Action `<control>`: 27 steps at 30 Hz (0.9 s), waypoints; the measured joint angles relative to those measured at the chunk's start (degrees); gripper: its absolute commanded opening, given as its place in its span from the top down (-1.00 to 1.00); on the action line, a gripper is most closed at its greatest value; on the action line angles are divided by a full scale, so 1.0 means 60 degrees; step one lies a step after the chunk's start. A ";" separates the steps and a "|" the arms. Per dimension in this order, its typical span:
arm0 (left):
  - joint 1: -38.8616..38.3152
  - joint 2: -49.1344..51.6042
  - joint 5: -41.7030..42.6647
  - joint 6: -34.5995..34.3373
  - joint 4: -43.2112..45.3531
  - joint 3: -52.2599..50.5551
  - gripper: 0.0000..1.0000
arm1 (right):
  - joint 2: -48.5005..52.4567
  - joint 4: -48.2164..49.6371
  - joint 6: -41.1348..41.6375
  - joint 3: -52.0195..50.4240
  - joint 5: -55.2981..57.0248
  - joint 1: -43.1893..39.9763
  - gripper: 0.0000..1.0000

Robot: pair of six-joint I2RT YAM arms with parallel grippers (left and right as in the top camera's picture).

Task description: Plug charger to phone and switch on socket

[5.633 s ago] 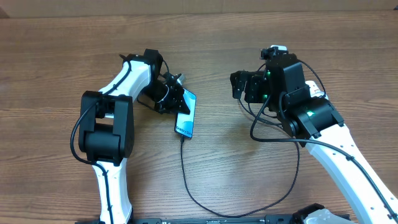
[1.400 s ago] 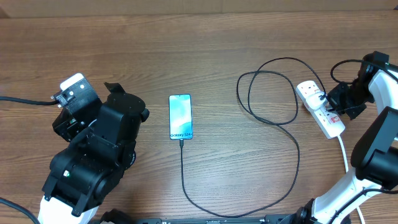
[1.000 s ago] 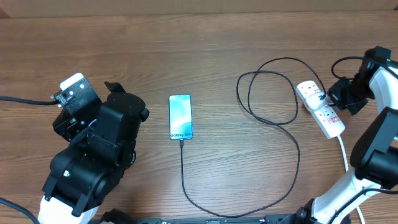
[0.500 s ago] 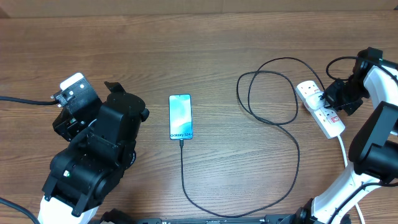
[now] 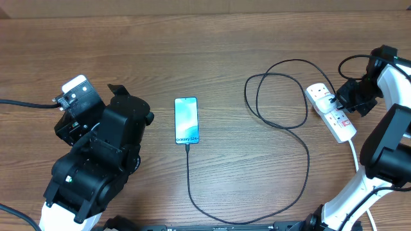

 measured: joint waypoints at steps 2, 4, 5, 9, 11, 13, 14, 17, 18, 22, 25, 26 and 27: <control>0.0000 0.0000 0.0000 0.0000 0.0000 0.0000 -0.99 | 0.0018 0.0011 0.0000 0.0000 0.0036 0.0033 0.92; 0.0000 0.0000 0.0000 0.0000 0.0000 0.0000 -0.99 | 0.0087 0.0066 -0.0004 -0.0004 0.0120 0.0084 0.92; 0.0000 0.0000 0.0000 -0.0004 0.0000 0.0000 -0.99 | 0.0157 0.0080 0.0000 -0.0004 0.0168 0.0102 0.92; 0.0000 0.0000 -0.0004 0.0000 -0.0197 0.0000 -0.99 | 0.0306 0.0055 0.0000 0.0011 0.0193 0.0135 0.92; 0.0000 0.0000 -0.0004 -0.0004 -0.0295 0.0000 -0.99 | 0.0306 0.0040 0.0000 0.0011 0.0193 0.0135 0.92; 0.0000 0.0000 0.0000 0.0000 -0.0357 0.0000 -0.99 | 0.0306 0.0018 -0.0004 0.0011 0.0189 0.0138 0.92; 0.0000 0.0000 -0.0004 0.0000 -0.0357 0.0000 -0.99 | 0.0306 -0.0044 -0.0011 0.0025 0.0193 0.0142 0.92; 0.0000 0.0000 0.0000 0.0000 -0.0357 0.0000 -0.99 | 0.0379 -0.0816 -0.0004 0.0208 0.0226 0.0262 0.92; 0.0000 0.0000 -0.0004 0.0000 -0.0357 0.0000 -0.99 | 0.0408 -0.1013 -0.0011 0.0233 0.0251 0.0324 0.92; 0.0000 0.0000 -0.0004 0.0000 -0.0302 0.0000 -0.99 | 0.0444 -0.2200 -0.0015 0.0936 0.0805 0.0579 0.92; 0.0000 0.0000 0.0000 -0.0004 -0.0168 0.0000 -0.99 | 0.0040 -0.2765 -0.0033 0.1902 0.1118 0.0605 0.92; 0.0000 0.0000 0.0000 0.0000 -0.0168 0.0000 -0.99 | -0.0171 -0.2841 -0.0033 0.2135 0.1155 0.0605 0.92; 0.0000 0.0000 0.0000 -0.0004 -0.0171 0.0000 -0.99 | -0.0459 -0.2896 -0.0033 0.2357 0.1158 0.0605 0.92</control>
